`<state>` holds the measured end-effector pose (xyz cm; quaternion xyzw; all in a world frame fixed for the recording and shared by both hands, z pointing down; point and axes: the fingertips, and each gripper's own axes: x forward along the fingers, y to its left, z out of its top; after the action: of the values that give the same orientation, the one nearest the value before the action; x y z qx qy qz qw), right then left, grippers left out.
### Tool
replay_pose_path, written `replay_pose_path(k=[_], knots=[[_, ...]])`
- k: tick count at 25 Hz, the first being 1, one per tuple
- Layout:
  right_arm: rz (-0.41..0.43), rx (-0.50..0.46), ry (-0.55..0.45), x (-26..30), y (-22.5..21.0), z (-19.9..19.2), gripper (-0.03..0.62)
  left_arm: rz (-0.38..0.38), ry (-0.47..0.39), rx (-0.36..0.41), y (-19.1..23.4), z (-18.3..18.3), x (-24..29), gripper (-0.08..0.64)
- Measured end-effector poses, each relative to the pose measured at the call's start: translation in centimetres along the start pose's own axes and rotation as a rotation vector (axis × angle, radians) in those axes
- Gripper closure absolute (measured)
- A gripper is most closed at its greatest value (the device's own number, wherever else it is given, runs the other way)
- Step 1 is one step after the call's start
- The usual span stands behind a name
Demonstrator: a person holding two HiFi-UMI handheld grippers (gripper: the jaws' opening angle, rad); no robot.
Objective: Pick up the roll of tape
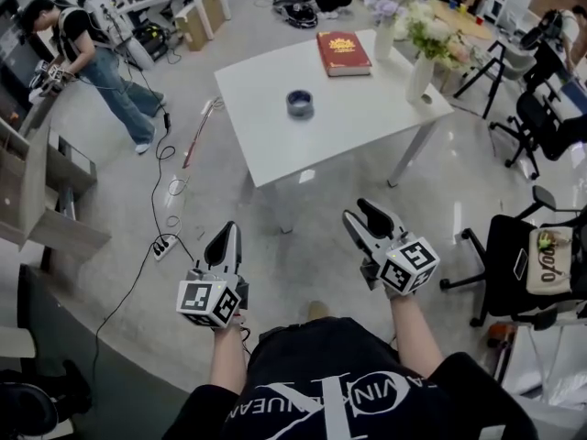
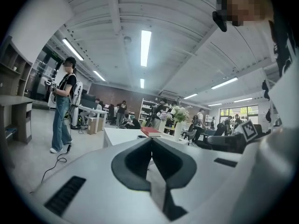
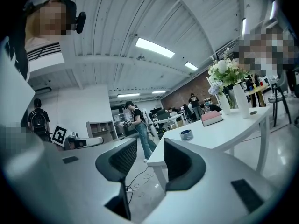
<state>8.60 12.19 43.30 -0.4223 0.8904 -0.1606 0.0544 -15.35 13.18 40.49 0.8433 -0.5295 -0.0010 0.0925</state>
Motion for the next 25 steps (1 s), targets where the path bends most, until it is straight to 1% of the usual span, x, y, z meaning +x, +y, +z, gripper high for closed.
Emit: replay_pose_path(k=[4,10,19,25], knots=[[-0.007,0.008,-0.005,0.0,-0.7,0.0,0.402,-0.009,0.010,0.005,-0.2,0.1,1.1,0.555],[-0.018,0.012,-0.019,-0.5,-1.5,0.6,0.403,-0.034,-0.004,0.010,-1.0,0.7,2.4,0.555],[-0.032,0.047,-0.004,-0.3,-2.9,-0.8,0.402,-0.038,0.044,0.000,-0.9,-1.3,3.8,0.555],[-0.048,0.041,-0.018,1.9,-5.5,0.6,0.402,-0.061,0.036,0.007,0.0,-0.5,7.4,0.555]])
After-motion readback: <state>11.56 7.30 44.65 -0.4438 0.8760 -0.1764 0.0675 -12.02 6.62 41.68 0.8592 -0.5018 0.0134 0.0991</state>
